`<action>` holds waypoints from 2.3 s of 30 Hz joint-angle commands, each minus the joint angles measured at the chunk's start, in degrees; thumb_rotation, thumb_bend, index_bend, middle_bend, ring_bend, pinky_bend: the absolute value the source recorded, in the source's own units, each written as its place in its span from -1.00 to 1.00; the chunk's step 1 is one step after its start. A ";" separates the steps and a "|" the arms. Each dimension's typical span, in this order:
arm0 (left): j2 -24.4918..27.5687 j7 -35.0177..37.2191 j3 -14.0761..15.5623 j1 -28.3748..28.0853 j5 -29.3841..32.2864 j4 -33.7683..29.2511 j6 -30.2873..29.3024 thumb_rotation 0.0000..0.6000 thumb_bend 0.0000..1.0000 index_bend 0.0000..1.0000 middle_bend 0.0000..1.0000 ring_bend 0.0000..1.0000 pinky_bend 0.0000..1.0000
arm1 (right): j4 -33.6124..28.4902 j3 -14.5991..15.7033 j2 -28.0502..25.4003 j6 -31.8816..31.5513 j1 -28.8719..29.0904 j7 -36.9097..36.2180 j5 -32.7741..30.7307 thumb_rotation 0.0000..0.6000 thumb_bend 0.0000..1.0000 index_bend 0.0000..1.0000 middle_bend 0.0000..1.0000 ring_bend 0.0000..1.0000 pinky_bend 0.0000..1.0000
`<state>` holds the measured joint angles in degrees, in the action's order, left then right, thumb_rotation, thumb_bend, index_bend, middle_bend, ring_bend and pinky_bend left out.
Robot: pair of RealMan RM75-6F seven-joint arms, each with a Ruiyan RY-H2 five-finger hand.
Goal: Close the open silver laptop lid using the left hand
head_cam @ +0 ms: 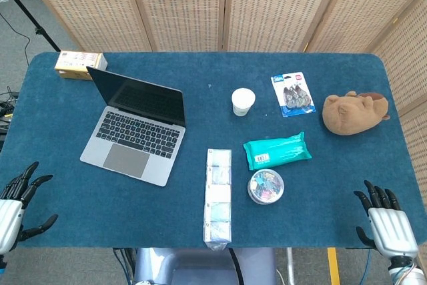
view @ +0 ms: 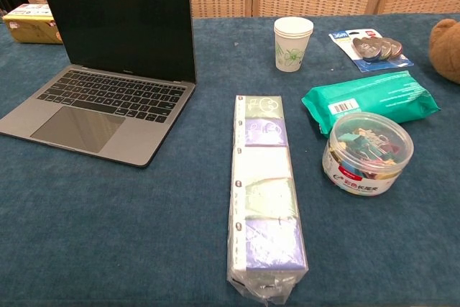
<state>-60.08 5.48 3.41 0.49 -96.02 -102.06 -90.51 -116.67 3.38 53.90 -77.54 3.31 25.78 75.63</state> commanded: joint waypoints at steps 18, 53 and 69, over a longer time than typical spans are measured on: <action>1.73 1.02 -2.64 -2.65 3.32 0.03 2.85 1.00 -0.61 -0.57 -0.93 -0.79 -0.72 | 0.05 -0.25 -0.09 0.45 0.24 -0.21 -1.07 1.00 -0.25 -0.69 -1.00 -1.00 -1.00; 4.18 25.16 -13.37 -36.52 4.41 23.99 35.80 1.00 -0.61 -0.59 -0.93 -0.83 -0.72 | 0.81 -0.76 -0.16 1.13 0.86 -1.10 -2.74 1.00 -0.25 -0.68 -1.00 -1.00 -1.00; -5.37 26.14 -13.03 -45.60 5.67 35.38 41.49 1.00 -0.61 -0.59 -0.93 -0.84 -0.72 | 0.66 -0.25 -1.04 -0.57 -0.57 -1.93 -3.11 1.00 -0.25 -0.67 -1.00 -1.00 -1.00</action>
<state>-64.70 31.71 -9.68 -44.49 -90.68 -67.53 -49.43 -116.02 3.11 52.88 -78.10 2.76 23.88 72.52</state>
